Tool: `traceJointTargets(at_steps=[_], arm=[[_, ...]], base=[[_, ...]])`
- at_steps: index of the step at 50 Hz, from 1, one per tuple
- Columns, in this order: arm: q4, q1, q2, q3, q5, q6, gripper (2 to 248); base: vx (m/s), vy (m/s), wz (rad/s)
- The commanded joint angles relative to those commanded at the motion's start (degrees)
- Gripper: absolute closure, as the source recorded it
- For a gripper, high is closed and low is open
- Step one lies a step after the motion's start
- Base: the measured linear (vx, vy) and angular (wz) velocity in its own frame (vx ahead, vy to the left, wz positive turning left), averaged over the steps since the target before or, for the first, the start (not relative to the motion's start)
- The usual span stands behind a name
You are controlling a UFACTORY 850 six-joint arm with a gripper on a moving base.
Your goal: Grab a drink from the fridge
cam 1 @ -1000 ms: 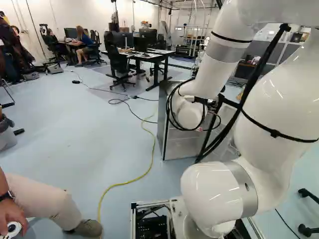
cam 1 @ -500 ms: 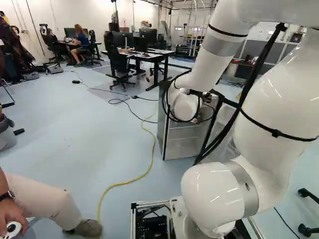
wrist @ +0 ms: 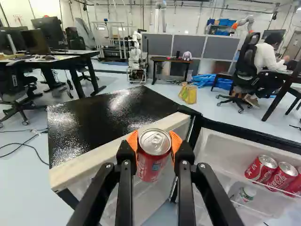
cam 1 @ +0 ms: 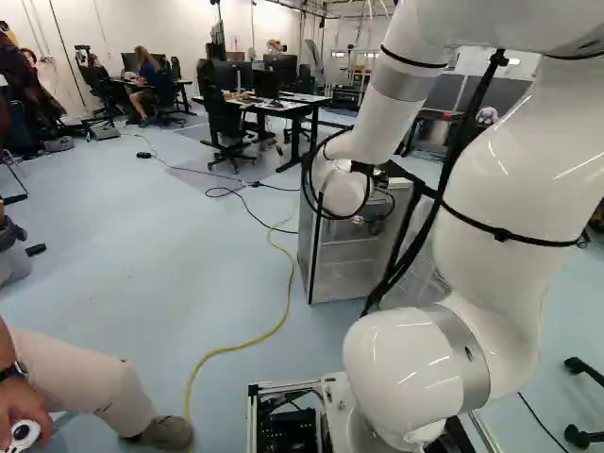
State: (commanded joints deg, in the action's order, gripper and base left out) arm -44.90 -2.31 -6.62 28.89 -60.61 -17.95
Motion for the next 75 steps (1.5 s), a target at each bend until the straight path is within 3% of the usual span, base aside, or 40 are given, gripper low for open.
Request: traceJointTargets(at_steps=[38,75], arm=[[4.6,0.1,-1.0,5.3,3.0,0.0,159],[18.1,1.0,-4.2,9.0,7.9,0.0,159]], base=[[0.000,0.000,0.000],[0.000,0.000,0.000]])
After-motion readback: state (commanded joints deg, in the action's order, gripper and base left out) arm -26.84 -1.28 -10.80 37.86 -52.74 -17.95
